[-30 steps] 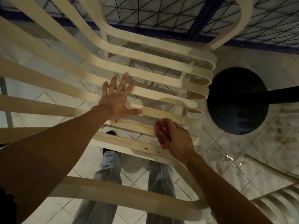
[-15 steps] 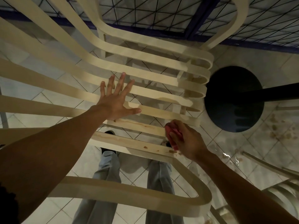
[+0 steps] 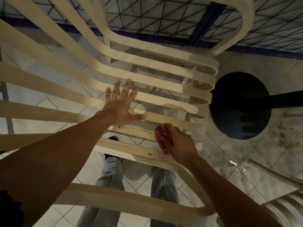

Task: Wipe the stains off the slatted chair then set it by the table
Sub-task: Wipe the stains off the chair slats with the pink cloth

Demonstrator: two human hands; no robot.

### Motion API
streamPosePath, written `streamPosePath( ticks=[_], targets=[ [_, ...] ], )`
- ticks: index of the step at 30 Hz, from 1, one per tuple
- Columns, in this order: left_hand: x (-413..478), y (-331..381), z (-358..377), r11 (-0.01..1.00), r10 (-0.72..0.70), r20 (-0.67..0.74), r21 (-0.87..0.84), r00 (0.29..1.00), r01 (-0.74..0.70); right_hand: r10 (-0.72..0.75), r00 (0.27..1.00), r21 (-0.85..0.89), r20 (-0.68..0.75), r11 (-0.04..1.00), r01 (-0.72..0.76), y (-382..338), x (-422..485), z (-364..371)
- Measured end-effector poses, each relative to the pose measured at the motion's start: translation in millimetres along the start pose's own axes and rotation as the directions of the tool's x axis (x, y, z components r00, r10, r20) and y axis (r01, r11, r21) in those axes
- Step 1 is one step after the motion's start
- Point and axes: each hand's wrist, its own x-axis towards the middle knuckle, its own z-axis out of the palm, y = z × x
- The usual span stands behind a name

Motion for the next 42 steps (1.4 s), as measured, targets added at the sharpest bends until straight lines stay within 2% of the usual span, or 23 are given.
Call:
streamPosePath(
  ticks=[5, 8, 12, 18, 29, 36, 42],
  targets=[
    [-0.1, 0.6, -0.2, 1.0, 0.01, -0.002, -0.004, 1.0, -0.01, 0.081, 0.996, 0.268, 0.049, 0.959, -0.091, 46.7, -24.3, -24.3],
    [-0.2, 1.2, -0.4, 1.0, 0.009, 0.005, -0.008, 1.0, -0.009, 0.098, 0.991, 0.343, 0.086, 0.931, -0.122, 57.9, -26.4, -29.3],
    [-0.2, 1.3, -0.6, 1.0, 0.014, 0.007, -0.013, 1.0, -0.014, 0.075, 0.997, 0.192, -0.01, 0.979, -0.071, 43.4, -23.1, -18.2],
    [0.5, 3.8, 0.3, 1.0, 0.013, 0.008, -0.021, 1.0, -0.012, 0.034, 0.999, 0.06, 0.006, 0.998, -0.035, 3.6, -0.7, -3.4],
    [1.8, 2.2, 0.9, 1.0, 0.007, 0.015, 0.006, 1.0, -0.007, 0.065, 0.998, 0.034, -0.005, 0.997, -0.065, -53.3, 18.2, 17.4],
    [1.9, -0.4, 4.2, 1.0, 0.028, -0.014, -0.003, 0.999, -0.029, 0.117, 0.991, 0.044, 0.069, 0.992, -0.12, -33.8, 8.4, 8.9],
    [2.5, -3.2, 7.6, 0.996, 0.072, -0.064, -0.053, 0.995, -0.075, 0.182, 0.983, -0.003, -0.007, 0.983, -0.182, -44.3, 9.0, 18.0]
  ],
)
